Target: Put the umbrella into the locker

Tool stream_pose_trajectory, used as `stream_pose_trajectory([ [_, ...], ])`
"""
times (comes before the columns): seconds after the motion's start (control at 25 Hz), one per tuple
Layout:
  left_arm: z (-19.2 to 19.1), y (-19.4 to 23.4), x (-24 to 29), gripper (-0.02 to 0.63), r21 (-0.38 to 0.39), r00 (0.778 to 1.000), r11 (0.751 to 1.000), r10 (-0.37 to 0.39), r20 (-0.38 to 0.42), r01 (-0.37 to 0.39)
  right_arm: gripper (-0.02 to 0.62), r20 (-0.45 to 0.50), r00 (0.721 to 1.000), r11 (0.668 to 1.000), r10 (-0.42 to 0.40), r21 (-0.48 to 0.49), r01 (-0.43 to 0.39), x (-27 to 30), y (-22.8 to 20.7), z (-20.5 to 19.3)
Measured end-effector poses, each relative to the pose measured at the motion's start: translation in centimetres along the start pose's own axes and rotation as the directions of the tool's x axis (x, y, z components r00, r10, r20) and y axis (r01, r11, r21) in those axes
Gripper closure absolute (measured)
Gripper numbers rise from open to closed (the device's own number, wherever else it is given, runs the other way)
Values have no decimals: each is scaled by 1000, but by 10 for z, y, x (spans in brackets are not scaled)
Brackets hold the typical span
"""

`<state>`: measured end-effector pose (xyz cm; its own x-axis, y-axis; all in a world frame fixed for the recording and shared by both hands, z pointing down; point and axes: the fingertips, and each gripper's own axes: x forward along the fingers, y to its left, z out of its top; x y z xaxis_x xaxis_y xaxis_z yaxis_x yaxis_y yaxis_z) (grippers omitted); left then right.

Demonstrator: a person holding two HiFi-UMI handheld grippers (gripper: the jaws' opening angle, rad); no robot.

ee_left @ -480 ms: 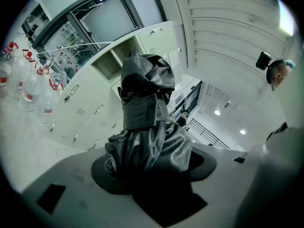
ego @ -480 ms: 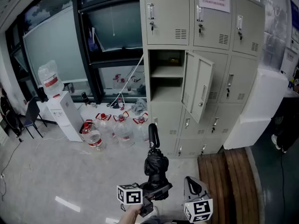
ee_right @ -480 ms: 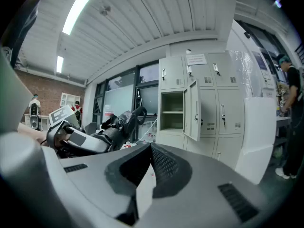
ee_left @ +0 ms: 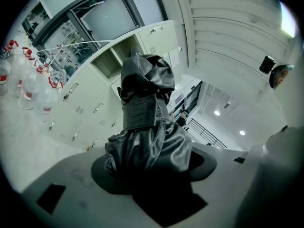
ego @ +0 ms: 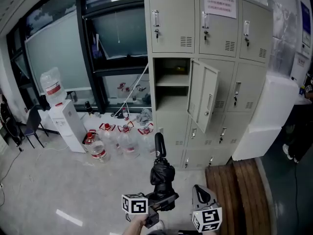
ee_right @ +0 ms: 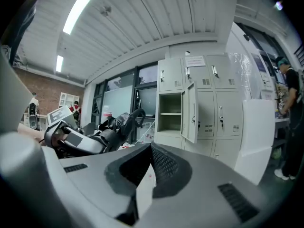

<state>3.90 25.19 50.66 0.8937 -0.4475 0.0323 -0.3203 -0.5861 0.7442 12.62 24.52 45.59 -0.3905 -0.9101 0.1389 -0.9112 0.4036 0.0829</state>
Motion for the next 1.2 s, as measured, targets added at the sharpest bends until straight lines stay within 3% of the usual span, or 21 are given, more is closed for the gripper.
stream_pose_trajectory([
  [0.4, 36, 32, 30, 328, -7, 1000, 1000, -10, -4, 10, 595, 13, 1000, 999, 22, 48, -22, 54, -25, 2],
  [0.8, 132, 132, 99, 327, -30, 997, 998, -65, -43, 64, 595, 24, 998, 985, 52, 163, -55, 205, -80, -1],
  [1.04, 203, 196, 136, 327, -55, 992, 995, -86, -90, 81, 594, -86, 996, 998, 11, 63, -6, 313, -105, 0],
  [1.2, 232, 224, 157, 327, -83, 985, 991, -115, -127, 105, 594, -113, 993, 998, -26, 62, 33, 360, -118, -1],
])
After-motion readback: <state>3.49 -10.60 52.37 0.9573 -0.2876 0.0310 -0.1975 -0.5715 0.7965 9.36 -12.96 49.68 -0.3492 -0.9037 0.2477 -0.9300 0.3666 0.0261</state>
